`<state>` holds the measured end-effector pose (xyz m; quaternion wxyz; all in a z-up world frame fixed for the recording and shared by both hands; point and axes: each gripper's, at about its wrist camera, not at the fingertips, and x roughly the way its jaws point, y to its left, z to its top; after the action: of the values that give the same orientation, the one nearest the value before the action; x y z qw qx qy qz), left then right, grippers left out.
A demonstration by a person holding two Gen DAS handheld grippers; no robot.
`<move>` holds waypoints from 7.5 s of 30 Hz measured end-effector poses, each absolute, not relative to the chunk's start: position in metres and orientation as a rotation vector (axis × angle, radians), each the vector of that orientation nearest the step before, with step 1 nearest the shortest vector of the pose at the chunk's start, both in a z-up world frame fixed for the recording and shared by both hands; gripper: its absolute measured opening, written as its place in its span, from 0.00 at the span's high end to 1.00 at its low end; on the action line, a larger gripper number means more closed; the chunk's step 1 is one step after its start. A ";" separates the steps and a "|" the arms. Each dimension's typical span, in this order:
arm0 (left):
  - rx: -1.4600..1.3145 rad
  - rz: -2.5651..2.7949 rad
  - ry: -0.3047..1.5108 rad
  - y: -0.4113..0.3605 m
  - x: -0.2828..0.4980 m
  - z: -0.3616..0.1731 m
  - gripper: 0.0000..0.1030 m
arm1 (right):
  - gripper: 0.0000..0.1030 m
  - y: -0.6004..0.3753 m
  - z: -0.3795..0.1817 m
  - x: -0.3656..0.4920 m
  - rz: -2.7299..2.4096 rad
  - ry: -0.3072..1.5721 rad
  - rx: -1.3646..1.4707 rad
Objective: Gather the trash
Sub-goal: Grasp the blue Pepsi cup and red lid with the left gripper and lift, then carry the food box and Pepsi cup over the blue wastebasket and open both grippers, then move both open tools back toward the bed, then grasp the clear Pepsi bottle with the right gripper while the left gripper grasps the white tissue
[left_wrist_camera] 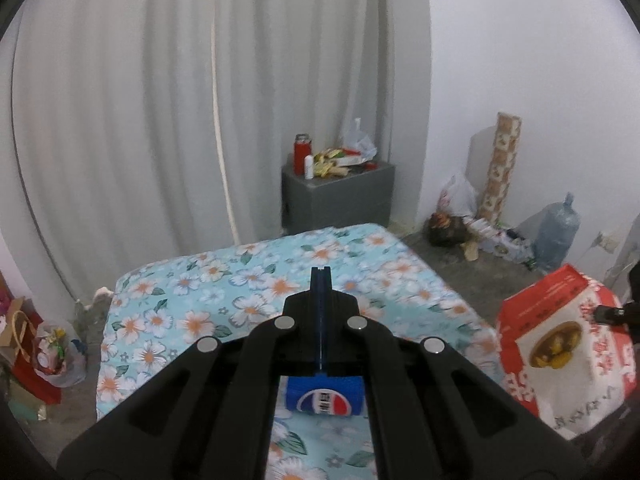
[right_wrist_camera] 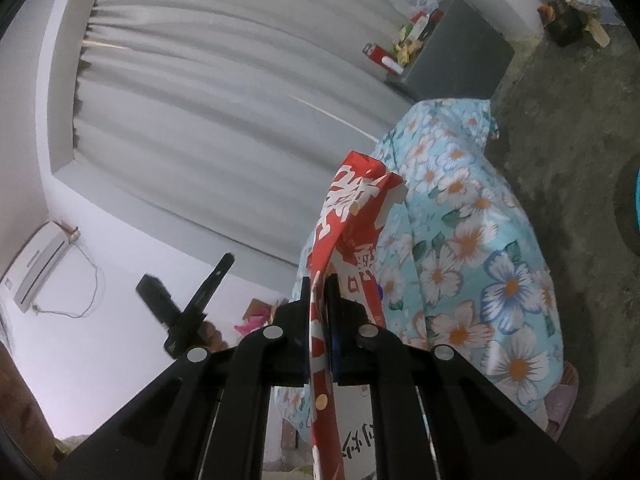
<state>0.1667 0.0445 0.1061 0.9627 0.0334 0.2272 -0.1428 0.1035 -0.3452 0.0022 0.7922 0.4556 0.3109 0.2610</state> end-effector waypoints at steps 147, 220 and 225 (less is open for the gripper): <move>0.197 -0.781 0.980 -0.193 0.212 0.007 0.35 | 0.40 -0.679 -0.274 0.161 -0.432 0.927 0.981; -0.355 -0.103 0.925 0.162 0.119 -0.047 0.15 | 0.17 -0.089 -0.008 0.254 0.668 0.927 -0.025; -0.375 -0.092 0.928 0.172 0.117 -0.052 0.15 | 0.17 -0.059 -0.035 0.281 0.671 1.014 -0.160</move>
<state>0.1173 0.1724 -0.0519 0.8764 -0.1798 0.4446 -0.0443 0.2806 -0.0591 -0.0350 0.8177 -0.0753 0.4759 0.3150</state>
